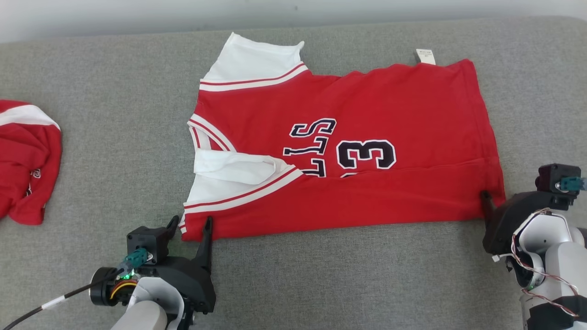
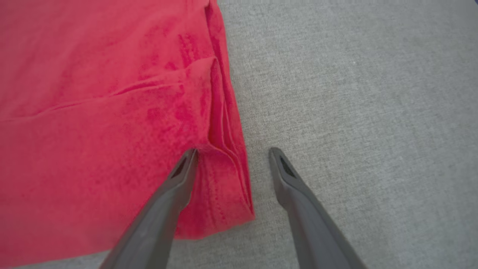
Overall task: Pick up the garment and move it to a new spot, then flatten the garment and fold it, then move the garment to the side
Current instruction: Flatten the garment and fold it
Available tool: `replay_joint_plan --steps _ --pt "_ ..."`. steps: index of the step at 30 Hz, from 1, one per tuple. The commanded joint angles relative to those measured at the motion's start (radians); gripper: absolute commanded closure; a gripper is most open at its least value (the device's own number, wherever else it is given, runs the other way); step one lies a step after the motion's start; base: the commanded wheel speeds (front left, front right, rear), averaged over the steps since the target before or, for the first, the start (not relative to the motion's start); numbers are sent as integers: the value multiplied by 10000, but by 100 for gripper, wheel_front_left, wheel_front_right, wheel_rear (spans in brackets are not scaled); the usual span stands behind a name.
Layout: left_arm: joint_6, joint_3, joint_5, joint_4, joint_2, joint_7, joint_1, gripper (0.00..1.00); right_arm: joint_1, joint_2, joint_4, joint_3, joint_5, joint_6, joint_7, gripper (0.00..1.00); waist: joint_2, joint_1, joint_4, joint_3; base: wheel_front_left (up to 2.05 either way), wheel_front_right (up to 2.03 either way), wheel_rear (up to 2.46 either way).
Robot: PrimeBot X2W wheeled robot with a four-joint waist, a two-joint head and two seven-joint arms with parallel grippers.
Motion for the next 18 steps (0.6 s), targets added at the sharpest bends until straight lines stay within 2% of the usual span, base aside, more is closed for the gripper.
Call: replay_joint_plan --steps 1,2,7,18 --pt "-63 -99 -78 222 -1 255 83 86 25 153 198 49 -27 -22 53 77 1 1 24 66 0 0 0" --pt "-58 -106 -153 239 -23 329 121 100 18 166 231 55 8 -22 32 100 1 1 30 64 0 0 0" --pt "-110 -31 -424 191 -15 327 441 100 305 107 132 -104 271 -22 -94 100 1 1 62 -220 0 0 0" --pt "223 177 -682 -802 250 2 1597 100 1466 139 -1178 -270 1019 -23 145 100 1 1 96 -1281 0 0 0"
